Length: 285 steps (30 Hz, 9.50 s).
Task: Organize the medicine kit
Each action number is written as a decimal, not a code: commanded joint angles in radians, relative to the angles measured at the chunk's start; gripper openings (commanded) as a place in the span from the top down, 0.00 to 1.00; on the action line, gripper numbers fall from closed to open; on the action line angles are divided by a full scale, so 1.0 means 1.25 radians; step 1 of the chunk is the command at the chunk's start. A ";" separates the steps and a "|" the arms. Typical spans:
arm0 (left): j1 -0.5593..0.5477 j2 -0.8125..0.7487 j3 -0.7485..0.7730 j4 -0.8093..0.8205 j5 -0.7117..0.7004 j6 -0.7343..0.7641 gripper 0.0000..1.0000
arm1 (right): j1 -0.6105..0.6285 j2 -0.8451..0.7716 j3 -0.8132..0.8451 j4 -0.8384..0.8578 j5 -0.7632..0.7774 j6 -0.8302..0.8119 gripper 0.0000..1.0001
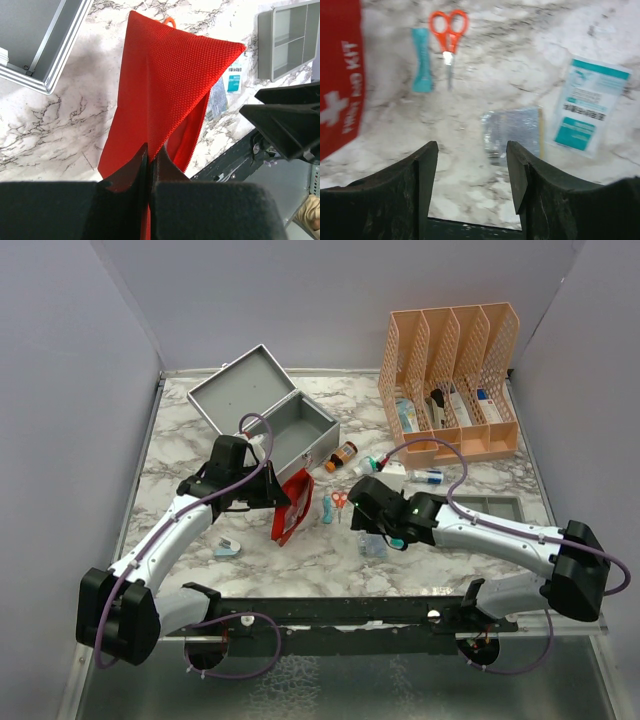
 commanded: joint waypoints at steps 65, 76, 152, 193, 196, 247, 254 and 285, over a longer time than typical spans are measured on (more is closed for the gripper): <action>-0.006 0.020 -0.010 0.019 -0.006 0.009 1.00 | -0.257 -0.002 -0.289 0.284 -0.452 -0.262 0.53; -0.006 0.029 0.008 0.019 -0.006 0.009 1.00 | -0.263 0.081 -0.258 0.299 -0.467 -0.264 0.94; -0.130 -0.072 0.014 0.019 -0.006 0.009 1.00 | 0.057 0.181 0.346 -0.277 -0.083 0.131 0.99; -0.131 -0.035 -0.006 0.019 -0.006 0.009 1.00 | 0.076 0.145 0.301 0.031 -0.248 0.041 0.92; -0.131 -0.035 -0.006 0.019 -0.006 0.009 1.00 | 0.076 0.153 0.303 0.050 -0.254 0.017 0.98; -0.132 -0.051 -0.001 0.019 -0.006 0.009 1.00 | 0.075 0.110 0.152 0.144 -0.245 0.160 0.92; -0.132 -0.060 -0.001 0.019 -0.006 0.009 1.00 | 0.075 0.120 0.140 0.164 -0.268 0.153 0.99; -0.131 -0.072 0.006 0.019 -0.006 0.009 1.00 | 0.064 0.180 0.104 0.239 -0.247 0.196 0.99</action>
